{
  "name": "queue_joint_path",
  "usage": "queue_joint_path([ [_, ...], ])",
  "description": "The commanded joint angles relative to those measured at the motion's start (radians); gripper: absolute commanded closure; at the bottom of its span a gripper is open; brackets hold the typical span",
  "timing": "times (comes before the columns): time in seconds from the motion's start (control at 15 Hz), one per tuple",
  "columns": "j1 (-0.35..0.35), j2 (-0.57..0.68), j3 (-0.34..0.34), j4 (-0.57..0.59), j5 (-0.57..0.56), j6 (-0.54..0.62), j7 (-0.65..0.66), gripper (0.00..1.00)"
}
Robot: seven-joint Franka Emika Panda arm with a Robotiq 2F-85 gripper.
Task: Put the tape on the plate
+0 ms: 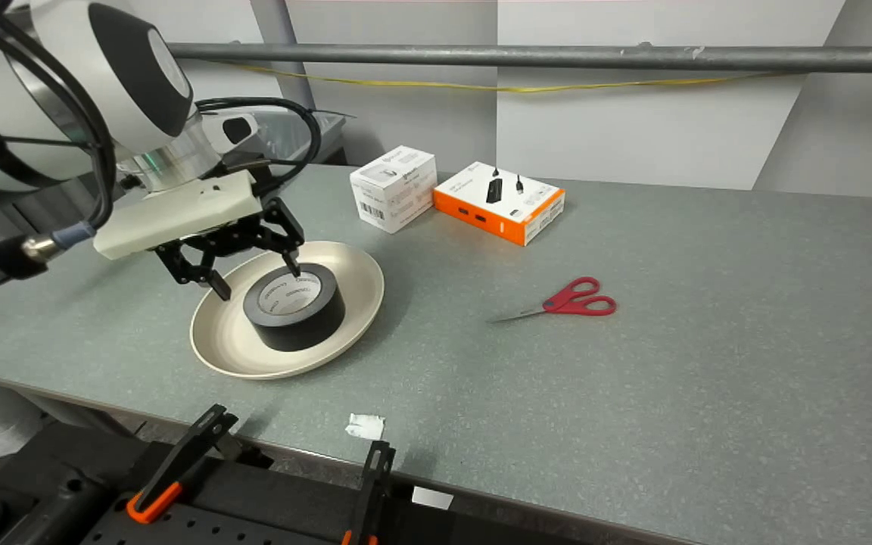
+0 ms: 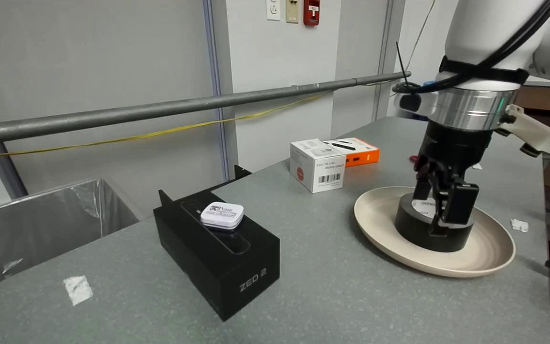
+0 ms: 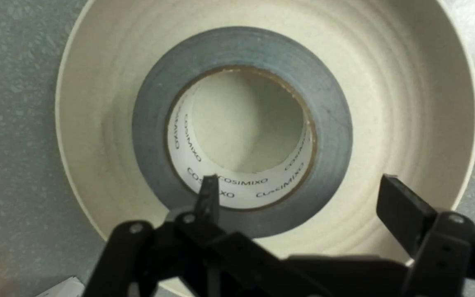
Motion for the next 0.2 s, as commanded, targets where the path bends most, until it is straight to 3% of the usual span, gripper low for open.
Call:
queue_joint_path([
  [0.0, 0.0, 0.0, 0.0, 0.001, 0.002, 0.0, 0.0, 0.0],
  [0.13, -0.001, 0.0, 0.0, 0.002, 0.002, 0.0, 0.0, 0.0],
])
